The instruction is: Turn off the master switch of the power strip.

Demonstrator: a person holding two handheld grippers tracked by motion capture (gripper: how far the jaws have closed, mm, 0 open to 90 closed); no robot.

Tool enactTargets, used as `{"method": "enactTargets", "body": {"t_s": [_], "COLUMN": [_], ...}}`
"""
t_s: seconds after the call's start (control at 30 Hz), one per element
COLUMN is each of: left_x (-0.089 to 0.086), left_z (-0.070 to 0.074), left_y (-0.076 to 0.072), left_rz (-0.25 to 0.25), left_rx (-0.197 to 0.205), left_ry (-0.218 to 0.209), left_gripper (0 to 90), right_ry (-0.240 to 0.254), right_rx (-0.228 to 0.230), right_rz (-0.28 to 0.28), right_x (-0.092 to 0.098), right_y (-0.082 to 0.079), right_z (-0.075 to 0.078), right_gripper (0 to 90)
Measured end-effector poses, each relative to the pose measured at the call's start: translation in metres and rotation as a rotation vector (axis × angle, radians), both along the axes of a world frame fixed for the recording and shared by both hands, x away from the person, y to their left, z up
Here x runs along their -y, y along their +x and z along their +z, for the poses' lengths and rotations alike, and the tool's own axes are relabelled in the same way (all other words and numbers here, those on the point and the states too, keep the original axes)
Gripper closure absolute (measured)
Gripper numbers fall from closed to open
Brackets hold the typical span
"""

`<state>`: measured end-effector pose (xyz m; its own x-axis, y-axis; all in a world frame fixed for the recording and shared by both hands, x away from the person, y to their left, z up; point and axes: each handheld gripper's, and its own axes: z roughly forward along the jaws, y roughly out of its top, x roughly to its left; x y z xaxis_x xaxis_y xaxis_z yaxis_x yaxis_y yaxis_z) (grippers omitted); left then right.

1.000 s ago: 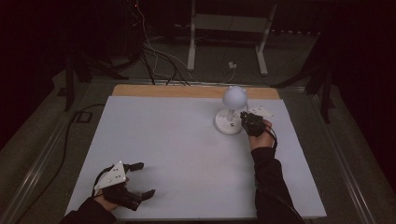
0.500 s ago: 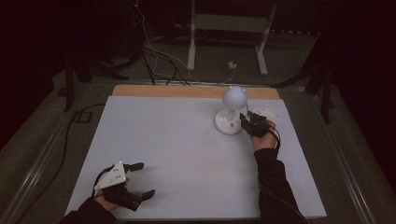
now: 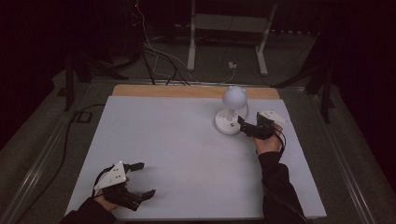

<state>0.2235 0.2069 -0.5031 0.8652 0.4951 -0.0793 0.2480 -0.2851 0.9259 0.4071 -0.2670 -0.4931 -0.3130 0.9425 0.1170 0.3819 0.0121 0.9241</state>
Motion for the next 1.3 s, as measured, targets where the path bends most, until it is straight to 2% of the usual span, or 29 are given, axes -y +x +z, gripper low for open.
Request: {"method": "enactTargets", "body": {"t_s": [0.07, 0.17, 0.23, 0.33, 0.53, 0.77, 0.93, 1.07, 1.2, 1.23, 1.3], "left_x": [0.0, 0.0, 0.0, 0.0, 0.0, 0.0, 0.0, 0.0, 0.001, 0.001, 0.0], "left_z": [0.0, 0.0, 0.0, 0.0, 0.0, 0.0, 0.001, 0.001, 0.0, 0.0, 0.001], "left_y": [0.0, 0.0, 0.0, 0.0, 0.001, 0.0, 0.0, 0.0, 0.0, 0.0, 0.0], "left_rz": [0.0, 0.001, 0.0, -0.001, 0.001, 0.001, 0.0, -0.001, -0.003, -0.004, -0.002], "left_rx": [0.001, 0.001, 0.003, 0.003, -0.001, 0.004, 0.002, 0.005, 0.005, 0.005, 0.004], "left_ry": [-0.002, -0.003, -0.002, -0.003, -0.005, -0.003, -0.004, -0.003, 0.001, -0.001, -0.003], "left_gripper": [0.3, 0.3, 0.3, 0.4, 0.3, 0.3, 0.3, 0.4, 0.4, 0.3, 0.4], "right_ry": [0.033, 0.032, 0.054, 0.05, 0.012, -0.014, -0.022, 0.006, -0.01, -0.012, -0.012], "right_rx": [-0.018, -0.031, -0.044, -0.053, -0.029, -0.042, -0.038, -0.035, -0.069, -0.077, -0.078], "right_rz": [0.015, 0.052, 0.084, 0.113, 0.124, 0.148, 0.195, 0.237, 0.284, 0.315, 0.325], "right_x": [0.001, 0.002, 0.003, 0.004, 0.008, 0.013, 0.012, 0.01, 0.008, 0.007, 0.006], "right_y": [-0.001, 0.0, -0.001, -0.003, -0.011, -0.023, -0.034, -0.045, -0.055, -0.061, -0.064], "right_z": [-0.001, -0.001, -0.002, -0.001, 0.006, 0.016, 0.021, 0.024, 0.026, 0.026, 0.026], "right_gripper": [9.2, 2.9, 1.3, 1.3, 1.3, 1.3, 1.3, 1.3, 1.3, 1.3, 1.3]}}
